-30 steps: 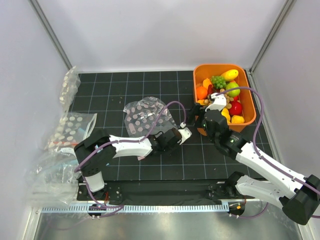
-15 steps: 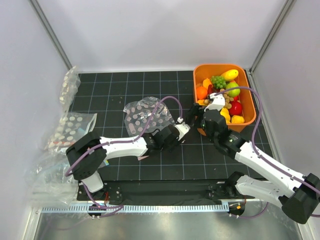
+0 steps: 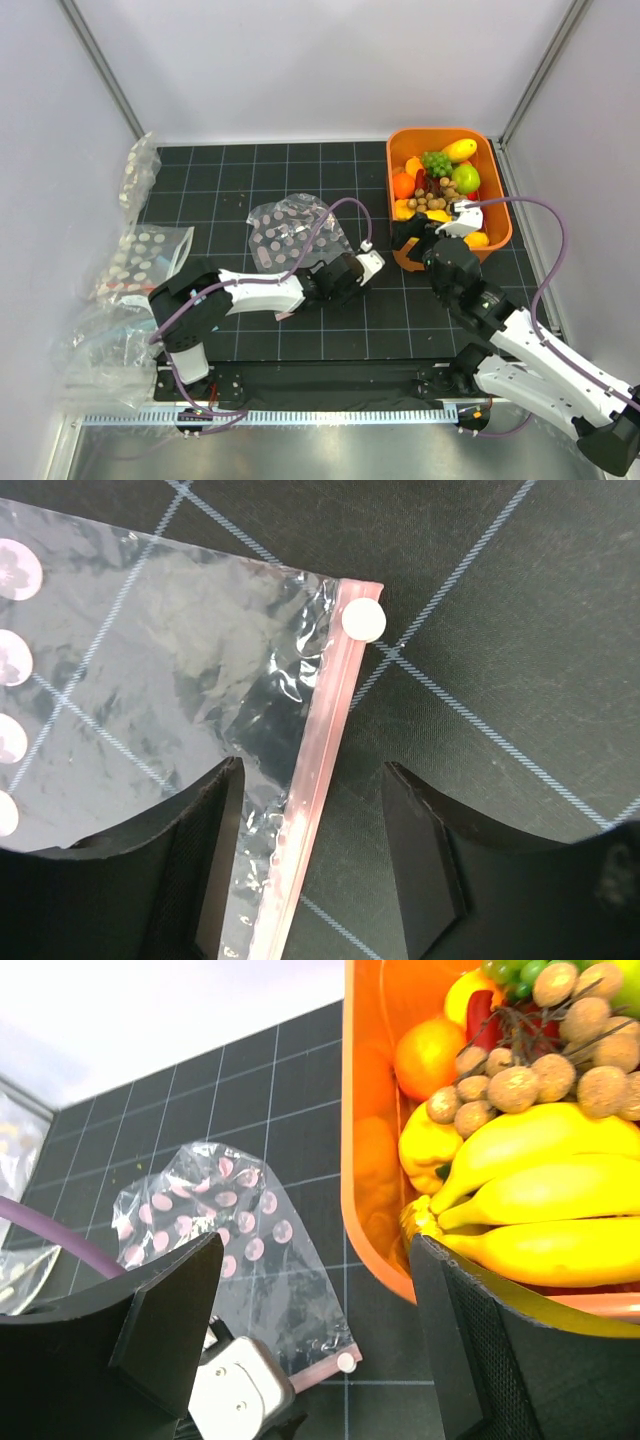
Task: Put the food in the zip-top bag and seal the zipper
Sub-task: Pick up the zipper food storage bag at the center of the board.
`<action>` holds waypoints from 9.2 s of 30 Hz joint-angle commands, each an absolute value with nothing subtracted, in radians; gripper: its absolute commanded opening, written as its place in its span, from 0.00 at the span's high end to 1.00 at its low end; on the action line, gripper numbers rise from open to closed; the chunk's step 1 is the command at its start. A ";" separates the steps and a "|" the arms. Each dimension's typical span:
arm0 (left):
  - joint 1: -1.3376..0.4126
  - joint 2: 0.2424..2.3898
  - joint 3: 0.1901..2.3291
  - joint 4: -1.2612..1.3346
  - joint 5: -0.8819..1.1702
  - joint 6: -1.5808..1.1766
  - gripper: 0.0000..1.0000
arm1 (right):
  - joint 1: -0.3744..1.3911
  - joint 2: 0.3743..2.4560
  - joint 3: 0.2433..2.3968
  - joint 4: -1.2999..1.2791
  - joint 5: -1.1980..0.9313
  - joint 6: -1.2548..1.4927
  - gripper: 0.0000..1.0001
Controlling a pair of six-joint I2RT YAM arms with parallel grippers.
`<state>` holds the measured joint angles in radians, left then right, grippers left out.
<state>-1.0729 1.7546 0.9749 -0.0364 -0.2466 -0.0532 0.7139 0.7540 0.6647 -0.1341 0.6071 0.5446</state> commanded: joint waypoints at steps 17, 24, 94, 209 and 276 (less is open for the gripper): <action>-0.996 1.884 1.088 -0.081 -0.115 -0.113 0.68 | 0.716 0.719 0.649 -0.077 0.658 0.568 0.17; -0.965 1.907 1.104 -0.119 -0.034 -0.137 0.91 | 0.716 0.704 0.644 -0.071 0.650 0.561 0.17; -0.795 1.847 1.045 -0.348 -0.017 -0.224 0.45 | 0.716 0.822 0.560 0.112 0.442 0.601 0.12; -0.549 0.870 0.371 0.629 0.270 -0.816 1.00 | 0.940 1.213 0.650 0.462 -0.100 0.416 0.62; -0.549 0.891 0.330 0.730 0.278 -0.899 1.00 | 0.966 1.241 0.654 0.482 -0.087 0.400 0.74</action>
